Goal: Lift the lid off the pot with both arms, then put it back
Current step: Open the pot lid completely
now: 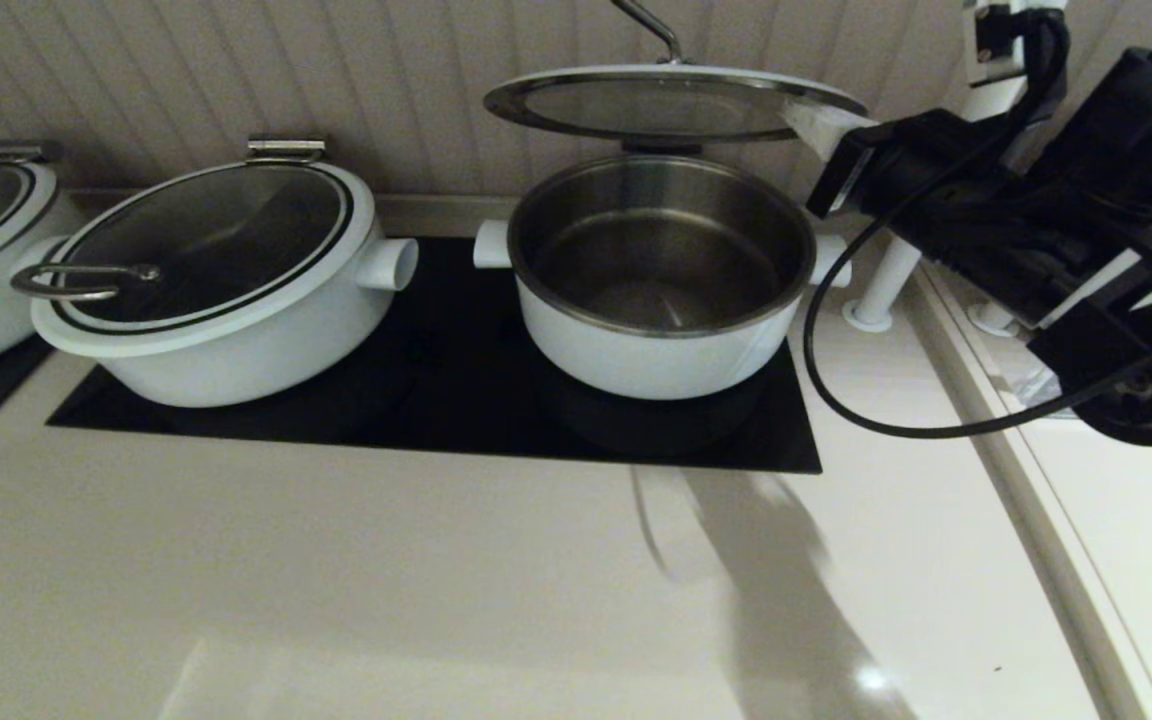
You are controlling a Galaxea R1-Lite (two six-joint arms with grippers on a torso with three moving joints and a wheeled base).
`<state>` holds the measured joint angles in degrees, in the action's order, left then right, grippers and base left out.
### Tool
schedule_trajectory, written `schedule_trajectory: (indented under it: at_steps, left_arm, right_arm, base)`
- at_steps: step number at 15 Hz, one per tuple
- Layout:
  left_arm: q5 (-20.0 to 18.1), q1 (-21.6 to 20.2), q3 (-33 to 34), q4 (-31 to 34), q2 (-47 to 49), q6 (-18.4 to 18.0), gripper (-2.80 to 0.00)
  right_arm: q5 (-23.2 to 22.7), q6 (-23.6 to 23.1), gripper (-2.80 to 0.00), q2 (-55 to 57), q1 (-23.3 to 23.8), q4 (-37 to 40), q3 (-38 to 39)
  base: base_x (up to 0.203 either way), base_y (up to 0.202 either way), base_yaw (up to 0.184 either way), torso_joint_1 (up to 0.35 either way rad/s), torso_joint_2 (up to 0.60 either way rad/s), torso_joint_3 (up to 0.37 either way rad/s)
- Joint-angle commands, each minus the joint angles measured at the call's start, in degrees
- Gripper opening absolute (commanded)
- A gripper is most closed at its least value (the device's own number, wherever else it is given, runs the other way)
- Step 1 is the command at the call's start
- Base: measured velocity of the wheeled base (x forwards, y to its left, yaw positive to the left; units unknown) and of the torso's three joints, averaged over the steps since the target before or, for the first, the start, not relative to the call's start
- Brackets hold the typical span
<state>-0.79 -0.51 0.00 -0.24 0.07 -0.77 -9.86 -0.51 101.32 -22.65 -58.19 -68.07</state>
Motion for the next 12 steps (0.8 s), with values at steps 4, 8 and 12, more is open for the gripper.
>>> schedule_trajectory:
  at_steps: [4,8,12]
  left_arm:
    - [0.0,0.0,0.0,0.0,-0.1,0.0,-2.80]
    - [0.0,0.0,0.0,0.0,-0.1,0.0,-2.80]
    - [0.0,0.0,0.0,0.0,-0.1,0.0,-2.80]
  right_arm:
    - [-0.1,0.0,-2.80,0.1,0.5,-0.3,-1.1]
    - [-0.3,0.0,-2.80,-0.1,0.6,-0.4,-1.5]
    - [-0.4,0.0,-2.80,0.0,0.8,-0.2,-3.8]
  base:
    - [0.000,0.000,0.000,0.000,0.00,0.000]
    - [0.000,0.000,0.000,0.000,0.00,0.000]
    - [0.000,0.000,0.000,0.000,0.00,0.000]
